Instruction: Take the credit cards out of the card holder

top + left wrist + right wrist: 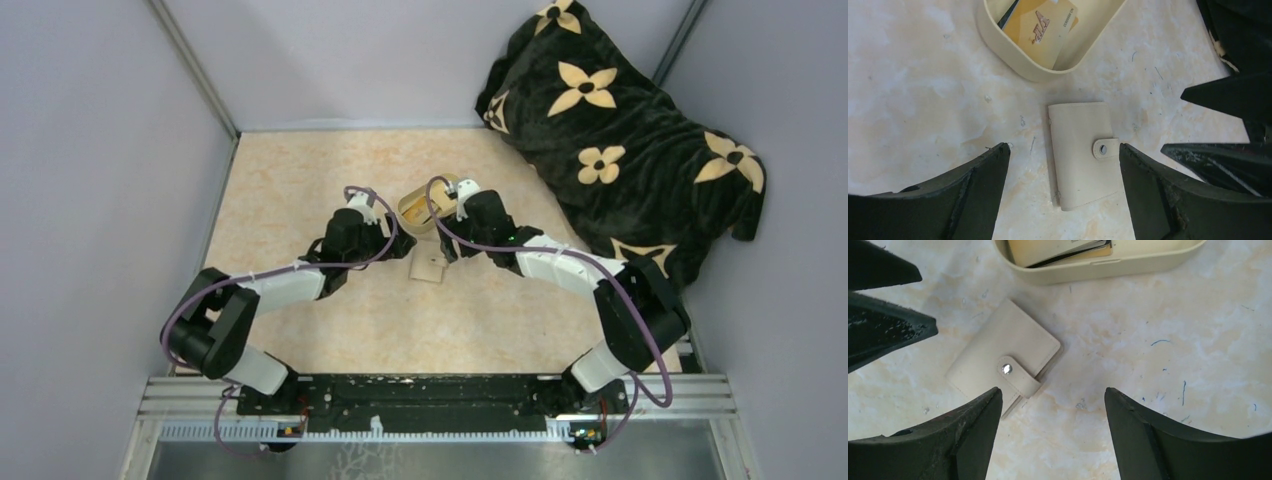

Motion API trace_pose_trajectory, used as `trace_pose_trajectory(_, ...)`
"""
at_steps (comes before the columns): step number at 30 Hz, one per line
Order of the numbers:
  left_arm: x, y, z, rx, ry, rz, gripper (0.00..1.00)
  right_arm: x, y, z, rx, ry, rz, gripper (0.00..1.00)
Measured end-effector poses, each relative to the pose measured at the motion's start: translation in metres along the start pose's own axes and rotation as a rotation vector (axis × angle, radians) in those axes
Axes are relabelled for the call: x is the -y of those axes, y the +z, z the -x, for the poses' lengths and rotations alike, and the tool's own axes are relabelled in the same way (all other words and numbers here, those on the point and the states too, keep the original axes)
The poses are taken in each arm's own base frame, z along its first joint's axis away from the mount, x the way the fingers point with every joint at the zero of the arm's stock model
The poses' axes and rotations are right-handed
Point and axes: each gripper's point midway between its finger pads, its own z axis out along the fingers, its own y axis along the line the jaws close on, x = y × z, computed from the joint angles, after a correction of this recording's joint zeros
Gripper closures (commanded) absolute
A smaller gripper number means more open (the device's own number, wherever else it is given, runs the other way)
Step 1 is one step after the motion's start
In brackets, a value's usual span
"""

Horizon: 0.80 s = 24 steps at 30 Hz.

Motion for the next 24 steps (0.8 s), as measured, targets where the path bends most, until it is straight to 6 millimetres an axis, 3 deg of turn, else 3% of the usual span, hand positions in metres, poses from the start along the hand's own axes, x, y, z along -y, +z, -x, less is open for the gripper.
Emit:
trace_pose_trajectory(2, -0.003, 0.002, -0.003, -0.001, -0.057, 0.029, 0.17, -0.004, 0.0, -0.009, -0.035, -0.034, 0.017, 0.27)
trace_pose_trajectory(6, -0.004, 0.008, -0.021, -0.041, -0.099, 0.088, 0.38, -0.014, -0.001, -0.006, -0.038, -0.06, 0.064, 0.32)
trace_pose_trajectory(8, -0.01, 0.012, -0.032, -0.071, -0.092, 0.138, 0.49, -0.019, -0.002, -0.002, -0.027, -0.069, 0.087, 0.45)
trace_pose_trajectory(9, -0.013, 0.013, -0.035, -0.081, -0.088, 0.156, 0.57, -0.022, -0.002, -0.001, -0.027, -0.073, 0.098, 0.58)
trace_pose_trajectory(11, -0.023, 0.011, -0.044, -0.105, -0.077, 0.205, 0.77, -0.028, -0.001, -0.001, -0.027, -0.08, 0.12, 0.79)
trace_pose_trajectory(12, -0.028, 0.01, -0.047, -0.112, -0.07, 0.228, 0.93, -0.03, 0.0, -0.001, -0.028, -0.081, 0.13, 0.87)
trace_pose_trajectory(13, -0.031, 0.009, -0.048, -0.114, -0.064, 0.242, 1.0, -0.032, 0.0, -0.002, -0.031, -0.082, 0.138, 0.92)
trace_pose_trajectory(16, -0.035, 0.007, -0.048, -0.114, -0.041, 0.255, 1.0, -0.035, 0.001, -0.004, -0.034, -0.079, 0.155, 1.0)
trace_pose_trajectory(21, -0.02, 0.003, -0.047, -0.108, -0.037, 0.169, 1.0, -0.038, 0.006, -0.007, -0.044, -0.076, 0.173, 1.0)
trace_pose_trajectory(24, -0.002, 0.004, -0.042, -0.091, -0.045, 0.075, 1.0, -0.039, 0.01, -0.014, -0.062, -0.074, 0.181, 0.92)
